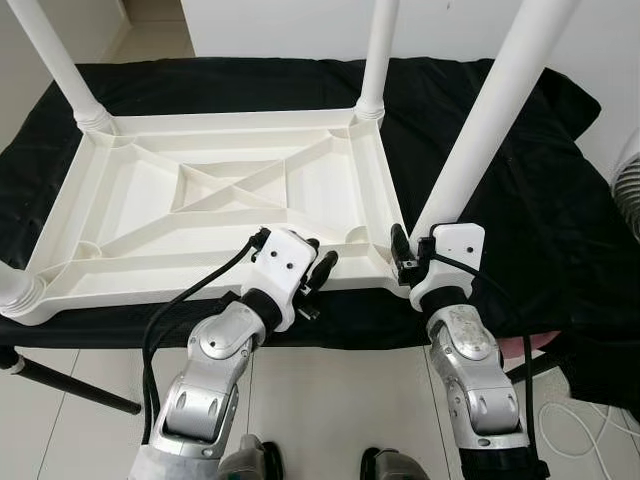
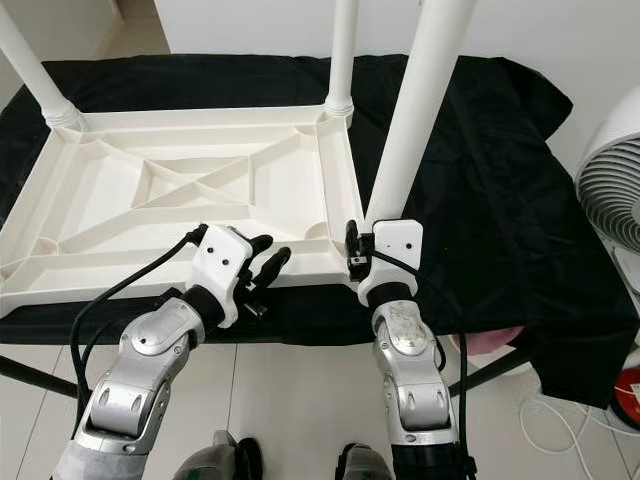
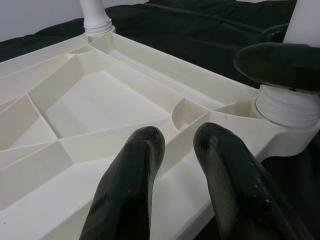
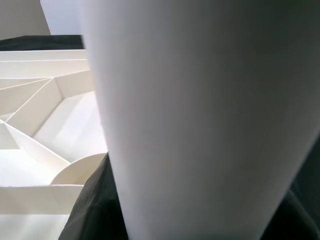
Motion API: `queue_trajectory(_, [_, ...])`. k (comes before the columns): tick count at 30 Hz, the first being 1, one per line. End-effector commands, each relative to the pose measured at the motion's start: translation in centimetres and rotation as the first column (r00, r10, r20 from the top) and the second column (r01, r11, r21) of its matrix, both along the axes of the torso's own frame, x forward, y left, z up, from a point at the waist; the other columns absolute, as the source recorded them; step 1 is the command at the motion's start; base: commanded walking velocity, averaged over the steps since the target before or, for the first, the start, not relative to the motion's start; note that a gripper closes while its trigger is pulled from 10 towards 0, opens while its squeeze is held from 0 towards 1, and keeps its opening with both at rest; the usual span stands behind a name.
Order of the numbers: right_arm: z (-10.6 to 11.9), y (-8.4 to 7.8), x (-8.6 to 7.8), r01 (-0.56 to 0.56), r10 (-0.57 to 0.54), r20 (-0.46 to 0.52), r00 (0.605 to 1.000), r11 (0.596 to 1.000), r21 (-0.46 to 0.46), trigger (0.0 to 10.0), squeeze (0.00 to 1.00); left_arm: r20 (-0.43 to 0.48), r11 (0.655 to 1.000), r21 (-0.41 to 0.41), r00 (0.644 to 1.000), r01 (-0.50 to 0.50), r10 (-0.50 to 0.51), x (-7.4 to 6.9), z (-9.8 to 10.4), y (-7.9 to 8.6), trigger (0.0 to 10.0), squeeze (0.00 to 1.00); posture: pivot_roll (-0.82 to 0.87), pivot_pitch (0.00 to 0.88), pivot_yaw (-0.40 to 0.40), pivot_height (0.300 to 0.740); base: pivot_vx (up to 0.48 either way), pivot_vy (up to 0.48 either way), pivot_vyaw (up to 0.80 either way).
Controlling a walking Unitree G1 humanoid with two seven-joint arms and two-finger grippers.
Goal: Building children table
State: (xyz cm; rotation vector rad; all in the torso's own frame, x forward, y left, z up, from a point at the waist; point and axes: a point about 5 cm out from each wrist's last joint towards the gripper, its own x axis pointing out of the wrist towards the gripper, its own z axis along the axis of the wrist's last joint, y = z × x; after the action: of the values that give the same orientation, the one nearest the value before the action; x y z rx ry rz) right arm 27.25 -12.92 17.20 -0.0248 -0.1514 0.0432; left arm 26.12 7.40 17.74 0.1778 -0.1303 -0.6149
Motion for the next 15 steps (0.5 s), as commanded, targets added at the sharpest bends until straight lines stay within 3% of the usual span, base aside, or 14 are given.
queue_trajectory(1, [-1.4,-0.1,-0.2,0.039,-0.038,-0.084,0.996,0.999,0.018,0.0,0.0,0.0,0.994,-0.014,0.994,-0.109,0.109,0.3,-0.1,0.6,10.0,0.0,-0.08,0.179,0.057,0.74,0.0,0.0,0.0])
queue_trajectory(2, [-1.2,-0.1,-0.1,0.031,-0.03,-0.079,0.996,0.999,0.012,10.0,0.0,0.001,0.994,-0.01,0.994,-0.108,0.108,0.3,-0.1,0.6,10.0,0.0,-0.08,0.178,0.055,0.74,0.0,0.0,0.0])
queue_trajectory(9, [-0.6,0.1,0.2,-0.023,0.024,-0.056,0.998,1.0,0.007,10.0,0.06,0.009,0.993,0.009,0.993,-0.115,0.115,0.5,0.0,0.8,10.0,0.0,-0.07,0.176,0.052,0.74,0.0,0.0,0.0])
queue_trajectory(10, [-0.4,0.0,0.5,-0.056,0.056,-0.045,0.997,0.998,0.009,10.0,1.0,0.011,0.993,0.009,0.993,-0.122,0.121,0.6,0.1,1.0,10.0,0.0,-0.06,0.172,0.047,0.74,0.0,0.0,0.0])
queue_trajectory(15, [0.6,-0.6,1.1,-0.141,0.141,-0.007,0.99,0.99,0.01,10.0,1.0,0.02,0.991,0.011,0.991,-0.131,0.131,0.6,0.5,1.2,10.0,0.0,-0.06,0.161,0.041,0.74,0.0,0.0,0.0])
